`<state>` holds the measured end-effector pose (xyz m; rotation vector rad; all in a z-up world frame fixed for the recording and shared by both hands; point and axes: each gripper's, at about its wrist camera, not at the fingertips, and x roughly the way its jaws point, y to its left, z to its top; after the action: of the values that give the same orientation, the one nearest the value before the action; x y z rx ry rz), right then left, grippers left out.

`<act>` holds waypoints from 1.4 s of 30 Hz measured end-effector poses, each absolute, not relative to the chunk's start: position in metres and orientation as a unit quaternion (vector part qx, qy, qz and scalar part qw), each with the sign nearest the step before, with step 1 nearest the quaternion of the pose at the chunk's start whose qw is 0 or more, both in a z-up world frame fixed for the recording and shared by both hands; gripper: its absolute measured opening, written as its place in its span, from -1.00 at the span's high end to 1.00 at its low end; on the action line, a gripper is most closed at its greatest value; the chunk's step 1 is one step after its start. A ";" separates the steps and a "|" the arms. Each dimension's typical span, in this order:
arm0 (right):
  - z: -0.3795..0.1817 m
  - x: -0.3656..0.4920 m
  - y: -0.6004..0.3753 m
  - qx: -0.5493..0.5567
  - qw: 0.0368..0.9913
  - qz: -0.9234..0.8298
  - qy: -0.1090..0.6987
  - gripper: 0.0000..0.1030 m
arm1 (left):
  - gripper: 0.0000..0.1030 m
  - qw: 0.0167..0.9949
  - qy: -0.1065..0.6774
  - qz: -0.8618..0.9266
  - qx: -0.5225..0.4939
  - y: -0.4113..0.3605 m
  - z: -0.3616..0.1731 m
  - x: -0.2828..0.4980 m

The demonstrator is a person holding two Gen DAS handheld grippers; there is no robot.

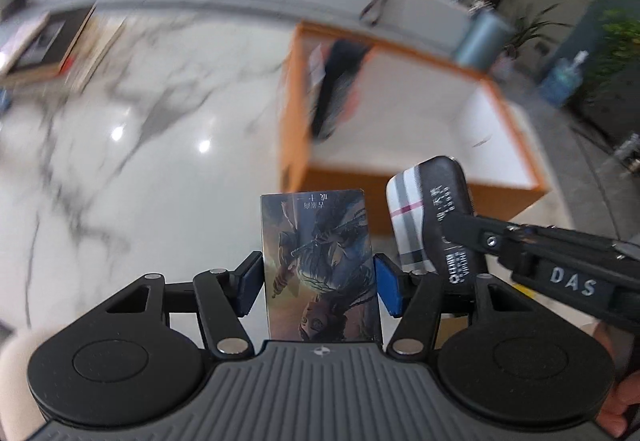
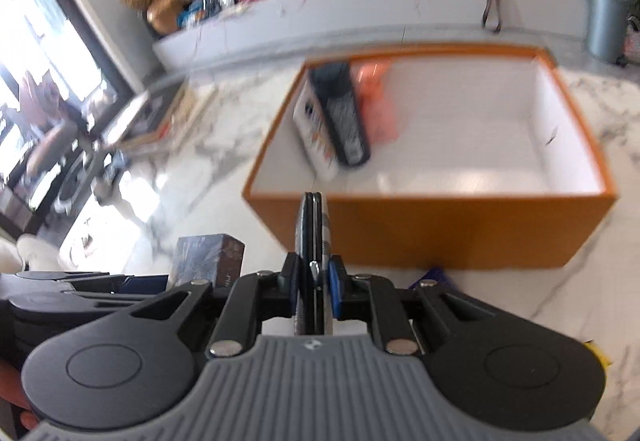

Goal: Organize rigid objects
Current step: 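Lift the card box and plaid case and carry both over the box, then lower the card box into the box with the left tool while the right tool lowers the plaid case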

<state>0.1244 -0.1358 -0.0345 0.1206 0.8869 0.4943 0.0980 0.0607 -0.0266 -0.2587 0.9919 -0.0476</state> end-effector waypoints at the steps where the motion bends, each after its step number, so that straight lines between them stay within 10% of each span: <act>1: -0.026 0.123 -0.142 0.063 0.878 0.233 0.413 0.71 | -0.31 0.876 0.467 -0.030 -0.116 0.056 -0.018 0.102; 13: 0.024 0.178 -0.184 0.105 0.920 0.184 0.330 0.71 | -0.31 0.874 0.477 -0.050 -0.078 0.004 0.013 0.207; 42: -0.083 0.268 -0.208 0.133 0.876 0.178 0.427 0.71 | -0.32 0.756 0.647 0.064 0.073 -0.042 -0.115 0.282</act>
<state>0.2677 -0.2084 -0.0833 0.2774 0.8918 0.3716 0.2821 -0.0424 -0.1151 0.1587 1.4104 0.1391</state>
